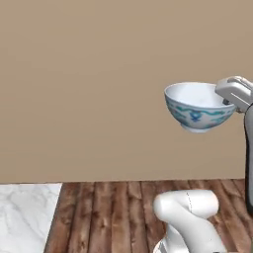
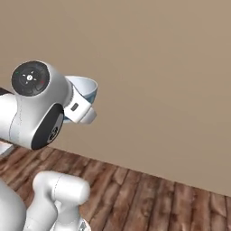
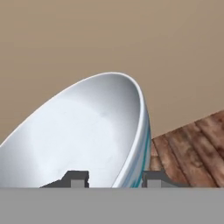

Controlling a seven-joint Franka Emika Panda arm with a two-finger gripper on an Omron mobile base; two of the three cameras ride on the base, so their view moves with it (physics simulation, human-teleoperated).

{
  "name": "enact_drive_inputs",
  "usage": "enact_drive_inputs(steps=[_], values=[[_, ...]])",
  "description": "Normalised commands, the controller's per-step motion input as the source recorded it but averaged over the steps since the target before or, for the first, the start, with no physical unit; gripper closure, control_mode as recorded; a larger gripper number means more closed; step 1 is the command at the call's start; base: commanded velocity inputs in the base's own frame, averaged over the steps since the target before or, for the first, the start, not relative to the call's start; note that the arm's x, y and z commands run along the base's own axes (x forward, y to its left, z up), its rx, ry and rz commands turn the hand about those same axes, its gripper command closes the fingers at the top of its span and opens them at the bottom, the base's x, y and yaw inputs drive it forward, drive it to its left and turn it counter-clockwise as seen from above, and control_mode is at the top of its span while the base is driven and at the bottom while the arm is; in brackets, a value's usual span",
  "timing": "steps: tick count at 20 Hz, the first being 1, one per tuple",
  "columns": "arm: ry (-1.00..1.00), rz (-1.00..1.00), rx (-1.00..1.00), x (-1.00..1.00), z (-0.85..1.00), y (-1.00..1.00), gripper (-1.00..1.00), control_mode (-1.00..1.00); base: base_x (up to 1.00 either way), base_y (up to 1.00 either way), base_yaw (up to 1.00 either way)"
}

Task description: Pick up the bowls from the cabinet and place each bowl in front of a stool on the dining counter.

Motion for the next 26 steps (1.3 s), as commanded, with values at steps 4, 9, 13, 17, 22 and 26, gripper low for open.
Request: enact_drive_inputs(steps=[4,9,13,17,22,26], values=[[0.0,0.0,0.0,0.0,0.0,0.0,1.0,1.0,1.0,-0.09,0.35],[0.0,0.0,0.0,0.0,0.0,0.0,1.0,1.0,0.89,0.0,0.63],[0.0,0.0,0.0,0.0,0.0,0.0,1.0,1.0,0.81,0.02,0.71],[0.0,0.0,0.0,0.0,0.0,0.0,1.0,1.0,0.86,0.09,0.66],[0.0,0.0,0.0,0.0,0.0,0.0,1.0,1.0,1.0,0.02,0.59],[0.0,0.0,0.0,0.0,0.0,0.0,1.0,1.0,1.0,0.06,0.51]])
